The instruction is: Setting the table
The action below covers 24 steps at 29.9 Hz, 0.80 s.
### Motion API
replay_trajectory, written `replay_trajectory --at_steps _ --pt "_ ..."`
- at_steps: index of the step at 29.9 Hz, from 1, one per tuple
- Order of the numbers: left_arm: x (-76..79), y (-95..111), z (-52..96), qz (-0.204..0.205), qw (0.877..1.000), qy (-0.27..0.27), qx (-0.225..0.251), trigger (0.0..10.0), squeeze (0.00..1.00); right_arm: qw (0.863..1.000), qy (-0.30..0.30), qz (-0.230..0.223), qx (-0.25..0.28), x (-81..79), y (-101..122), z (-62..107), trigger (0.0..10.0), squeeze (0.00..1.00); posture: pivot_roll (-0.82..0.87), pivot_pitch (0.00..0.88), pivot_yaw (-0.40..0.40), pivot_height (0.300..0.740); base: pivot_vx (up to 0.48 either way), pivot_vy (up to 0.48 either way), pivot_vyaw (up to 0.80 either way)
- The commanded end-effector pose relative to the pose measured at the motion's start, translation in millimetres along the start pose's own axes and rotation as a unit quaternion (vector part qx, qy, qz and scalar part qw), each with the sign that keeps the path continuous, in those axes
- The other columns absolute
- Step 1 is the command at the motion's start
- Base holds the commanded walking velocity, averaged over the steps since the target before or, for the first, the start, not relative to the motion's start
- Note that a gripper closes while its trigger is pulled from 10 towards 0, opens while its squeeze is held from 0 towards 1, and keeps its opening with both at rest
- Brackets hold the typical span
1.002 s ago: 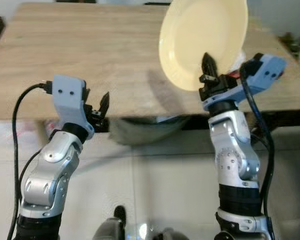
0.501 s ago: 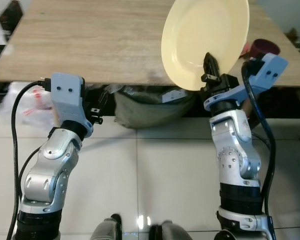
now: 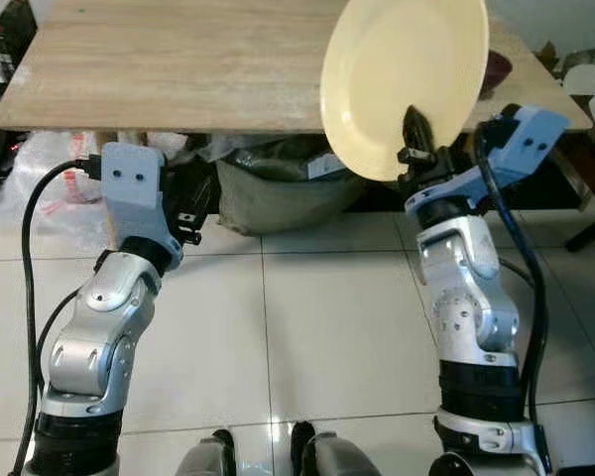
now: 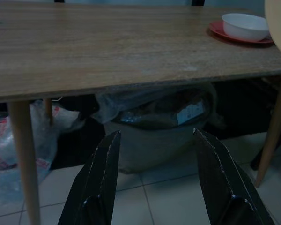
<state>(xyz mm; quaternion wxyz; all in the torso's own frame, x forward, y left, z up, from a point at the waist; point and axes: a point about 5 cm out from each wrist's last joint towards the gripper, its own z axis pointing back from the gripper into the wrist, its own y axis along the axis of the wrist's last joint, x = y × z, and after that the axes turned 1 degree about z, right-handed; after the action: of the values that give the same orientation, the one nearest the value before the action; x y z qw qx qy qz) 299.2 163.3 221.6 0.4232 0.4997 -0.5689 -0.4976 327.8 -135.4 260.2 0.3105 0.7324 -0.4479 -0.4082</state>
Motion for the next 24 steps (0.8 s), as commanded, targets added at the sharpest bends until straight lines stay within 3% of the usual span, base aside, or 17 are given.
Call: replay_trajectory --at_steps 1,10,13,17,23,24 --pt "0.5 -7 1.0 0.010 1.000 -0.001 -0.018 10.0 0.00 1.000 -0.010 0.005 -0.005 5.3 -1 1.5 10.0 0.00 -0.05 0.146 -0.005 0.740 0.000 0.000 -0.46" --pt "-0.7 -11 2.0 0.022 0.999 -0.003 -0.028 10.0 0.00 1.000 -0.020 0.006 -0.013 12.6 -3 1.7 10.0 0.00 -0.04 0.140 0.008 0.740 0.000 0.000 -0.80" --pt "2.2 -13 3.4 -0.004 0.999 -0.039 -0.037 10.0 0.00 0.999 -0.029 0.019 -0.013 19.8 -2 6.0 10.0 0.00 -0.04 0.137 0.013 0.740 0.000 0.000 -0.80" --pt "1.7 -21 5.2 -0.007 0.997 -0.056 -0.055 10.0 0.00 0.999 -0.039 0.009 -0.019 27.1 -2 12.3 10.0 0.00 -0.04 0.135 0.013 0.740 0.000 0.000 -0.80" --pt "-9.8 -33 3.2 0.008 0.997 -0.014 -0.076 10.0 0.00 0.998 -0.054 -0.017 -0.036 33.7 -11 21.3 10.0 0.00 -0.05 0.129 0.017 0.740 0.000 0.000 -0.80" --pt "-11.0 -36 3.3 0.013 0.997 -0.013 -0.079 10.0 0.00 0.997 -0.058 -0.015 -0.049 37.1 -19 29.0 10.0 0.00 -0.06 0.115 0.021 0.740 0.000 0.000 -0.80"
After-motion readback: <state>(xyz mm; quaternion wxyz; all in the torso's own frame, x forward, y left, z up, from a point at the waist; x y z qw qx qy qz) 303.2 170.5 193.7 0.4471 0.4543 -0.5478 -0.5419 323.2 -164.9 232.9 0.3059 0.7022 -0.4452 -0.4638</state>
